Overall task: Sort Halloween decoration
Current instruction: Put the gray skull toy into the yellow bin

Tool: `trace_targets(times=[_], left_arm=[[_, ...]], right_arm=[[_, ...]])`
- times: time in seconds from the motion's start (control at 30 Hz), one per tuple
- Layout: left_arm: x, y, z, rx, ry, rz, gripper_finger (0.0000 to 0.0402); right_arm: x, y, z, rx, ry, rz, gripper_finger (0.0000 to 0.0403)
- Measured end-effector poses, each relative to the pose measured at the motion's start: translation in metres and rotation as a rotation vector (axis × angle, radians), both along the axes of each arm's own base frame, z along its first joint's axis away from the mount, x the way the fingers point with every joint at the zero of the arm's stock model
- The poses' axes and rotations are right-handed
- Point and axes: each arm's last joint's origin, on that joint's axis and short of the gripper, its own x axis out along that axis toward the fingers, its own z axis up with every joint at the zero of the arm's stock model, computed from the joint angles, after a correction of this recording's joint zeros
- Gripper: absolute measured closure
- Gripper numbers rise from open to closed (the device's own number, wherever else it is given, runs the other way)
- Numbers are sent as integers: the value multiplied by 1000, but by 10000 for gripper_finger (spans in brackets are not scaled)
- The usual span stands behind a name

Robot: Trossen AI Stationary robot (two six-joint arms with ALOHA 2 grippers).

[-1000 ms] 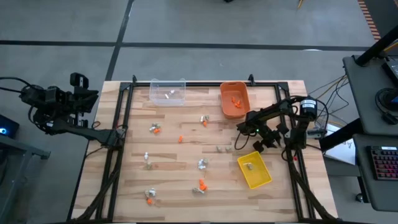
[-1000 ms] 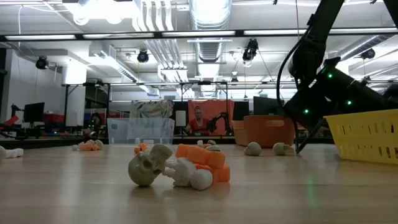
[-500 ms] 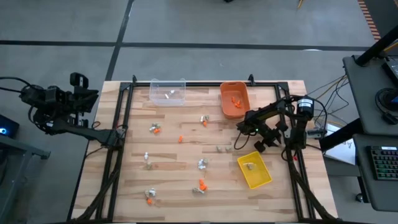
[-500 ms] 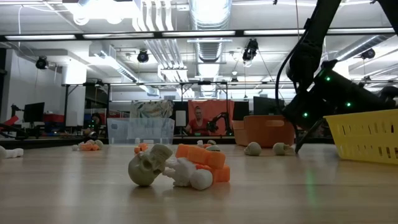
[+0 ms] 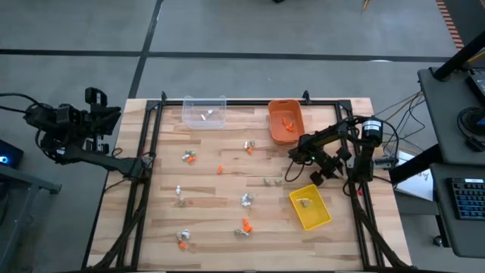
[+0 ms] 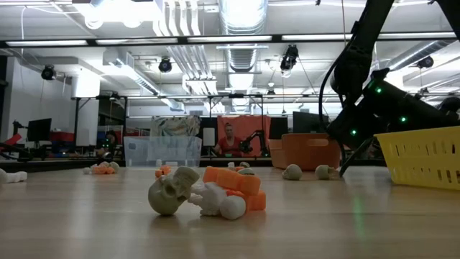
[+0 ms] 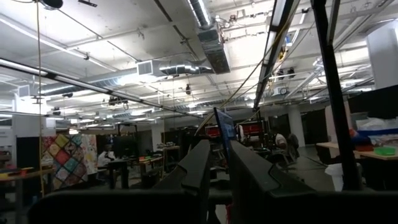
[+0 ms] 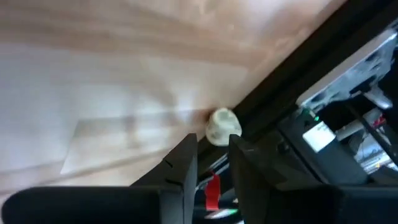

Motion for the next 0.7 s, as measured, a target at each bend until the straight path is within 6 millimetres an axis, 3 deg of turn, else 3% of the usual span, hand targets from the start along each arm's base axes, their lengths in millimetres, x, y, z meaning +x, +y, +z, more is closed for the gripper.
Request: trace_targets(times=[0.33, 0.7], left_arm=[[0, 0, 0, 1, 4, 0, 361], [0, 0, -1, 1, 6, 0, 361]], right_arm=[[-1, 1, -5, 1, -31, 5, 245], [-13, 4, -11, 31, -23, 14, 268]])
